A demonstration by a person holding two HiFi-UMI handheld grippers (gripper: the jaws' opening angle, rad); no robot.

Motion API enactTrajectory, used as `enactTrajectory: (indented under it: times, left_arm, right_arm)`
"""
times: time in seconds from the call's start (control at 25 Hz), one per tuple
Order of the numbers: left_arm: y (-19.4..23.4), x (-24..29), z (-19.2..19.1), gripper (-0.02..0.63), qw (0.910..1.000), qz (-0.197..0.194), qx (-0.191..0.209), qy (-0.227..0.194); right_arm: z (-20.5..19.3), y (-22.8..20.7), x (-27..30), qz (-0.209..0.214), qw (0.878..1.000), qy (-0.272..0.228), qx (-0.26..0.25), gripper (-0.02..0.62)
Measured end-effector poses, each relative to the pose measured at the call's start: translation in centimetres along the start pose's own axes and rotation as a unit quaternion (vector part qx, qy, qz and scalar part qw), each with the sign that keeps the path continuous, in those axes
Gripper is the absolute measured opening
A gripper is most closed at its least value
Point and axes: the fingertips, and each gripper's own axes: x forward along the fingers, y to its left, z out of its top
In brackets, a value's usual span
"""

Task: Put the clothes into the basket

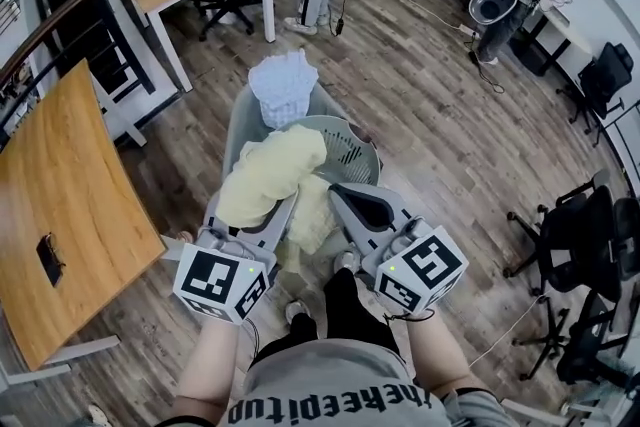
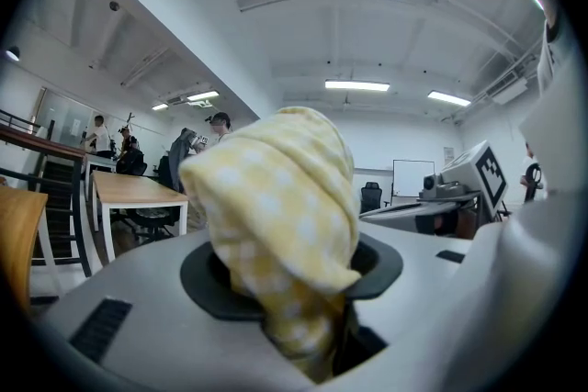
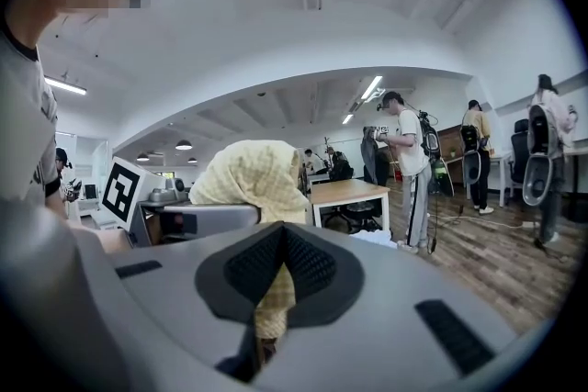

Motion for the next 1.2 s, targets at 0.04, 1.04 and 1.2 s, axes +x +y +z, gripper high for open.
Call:
enactTrajectory:
  times: [0.04, 1.04, 1.2]
  left_arm:
    - [0.2, 0.4, 0.1, 0.209, 1.0, 0.004, -0.001, 0.0]
    - [4.9, 9.6, -3.1, 0.209, 0.9921, 0.113, -0.042, 0.036]
    - [5.7, 10.3, -4.4, 0.209, 0.9895, 0.126, -0.054, 0.046]
  right_arm:
    - [0.1, -0.5, 0.3, 0.004, 1.0, 0.001, 0.001, 0.009]
    - [-0.8, -10.1, 7.2, 0.116, 0.992, 0.049, 0.018, 0.01]
    - [-1.9, -11.0, 8.1, 0.126, 0.99, 0.062, 0.027, 0.01]
